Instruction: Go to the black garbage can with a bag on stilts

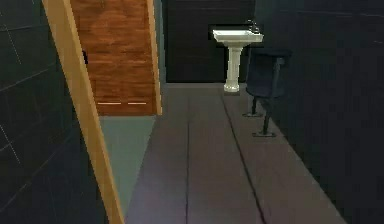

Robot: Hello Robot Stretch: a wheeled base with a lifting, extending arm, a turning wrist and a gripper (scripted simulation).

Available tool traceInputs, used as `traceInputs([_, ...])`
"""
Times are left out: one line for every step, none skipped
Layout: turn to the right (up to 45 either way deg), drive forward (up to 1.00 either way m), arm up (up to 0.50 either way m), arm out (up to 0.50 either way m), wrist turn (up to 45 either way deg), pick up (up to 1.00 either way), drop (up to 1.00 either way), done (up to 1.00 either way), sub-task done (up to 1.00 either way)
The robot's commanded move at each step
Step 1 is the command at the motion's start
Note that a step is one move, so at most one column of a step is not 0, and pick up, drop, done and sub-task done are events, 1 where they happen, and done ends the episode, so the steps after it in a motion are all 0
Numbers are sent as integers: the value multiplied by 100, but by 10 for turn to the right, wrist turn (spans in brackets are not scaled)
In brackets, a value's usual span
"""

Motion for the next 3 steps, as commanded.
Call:
traceInputs([0, 45, 0, 0, 0, 0, 0, 0, 0])
traceInputs([120, 0, 0, 0, 0, 0, 0, 0, 0])
traceInputs([0, 100, 0, 0, 0, 0, 0, 0, 0])
